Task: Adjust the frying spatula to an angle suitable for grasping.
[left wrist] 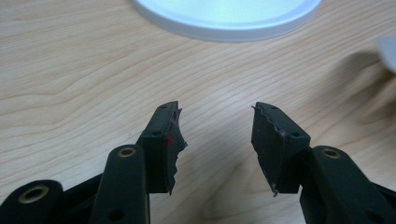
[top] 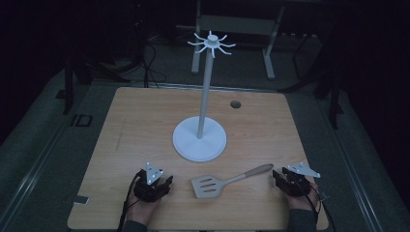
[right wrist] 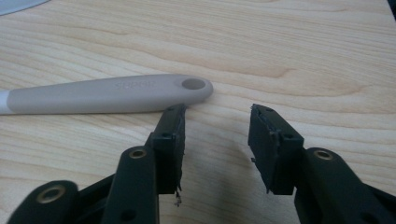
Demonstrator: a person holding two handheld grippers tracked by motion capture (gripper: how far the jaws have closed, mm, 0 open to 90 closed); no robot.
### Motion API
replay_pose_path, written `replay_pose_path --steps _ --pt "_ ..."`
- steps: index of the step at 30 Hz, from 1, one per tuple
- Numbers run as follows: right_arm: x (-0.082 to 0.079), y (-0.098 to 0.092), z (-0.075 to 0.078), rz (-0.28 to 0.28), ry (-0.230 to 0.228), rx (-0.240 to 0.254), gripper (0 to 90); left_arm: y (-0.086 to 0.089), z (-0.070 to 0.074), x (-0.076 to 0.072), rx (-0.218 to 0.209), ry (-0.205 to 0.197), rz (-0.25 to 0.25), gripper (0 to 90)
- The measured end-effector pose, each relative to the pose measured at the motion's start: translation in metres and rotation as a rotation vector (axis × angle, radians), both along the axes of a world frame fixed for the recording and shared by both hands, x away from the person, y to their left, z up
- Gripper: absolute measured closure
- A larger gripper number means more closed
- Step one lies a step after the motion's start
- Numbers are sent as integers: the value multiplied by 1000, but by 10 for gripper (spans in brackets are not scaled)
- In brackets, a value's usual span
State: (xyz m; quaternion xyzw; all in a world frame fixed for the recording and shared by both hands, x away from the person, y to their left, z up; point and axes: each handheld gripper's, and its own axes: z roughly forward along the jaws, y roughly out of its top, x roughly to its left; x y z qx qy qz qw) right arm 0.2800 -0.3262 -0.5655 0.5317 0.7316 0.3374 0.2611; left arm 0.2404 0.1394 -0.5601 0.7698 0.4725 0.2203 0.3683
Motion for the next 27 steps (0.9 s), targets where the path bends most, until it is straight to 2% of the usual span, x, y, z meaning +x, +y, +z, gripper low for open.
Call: replay_pose_path --steps 4,5,10,11,15,18,23,27 --pt "1 1 -1 9 3 -1 599 -5 5 -1 -9 14 -50 530" --pt "1 1 -1 10 3 0 602 -7 7 -1 -1 18 -67 532" --pt "1 2 0 7 -2 6 608 -17 21 -1 12 -1 -116 530" --pt "2 1 0 5 -5 13 627 -19 24 0 10 -7 -122 527" --pt "5 -1 3 -16 -33 59 823 -25 33 4 19 -16 -138 523" --pt "10 0 5 -36 -50 83 897 -28 34 6 18 -14 -143 522" --pt "20 5 4 -47 -41 60 900 -34 30 7 15 -1 -149 520" --pt "31 1 -1 -77 -10 51 900 -39 30 6 13 2 -163 520"
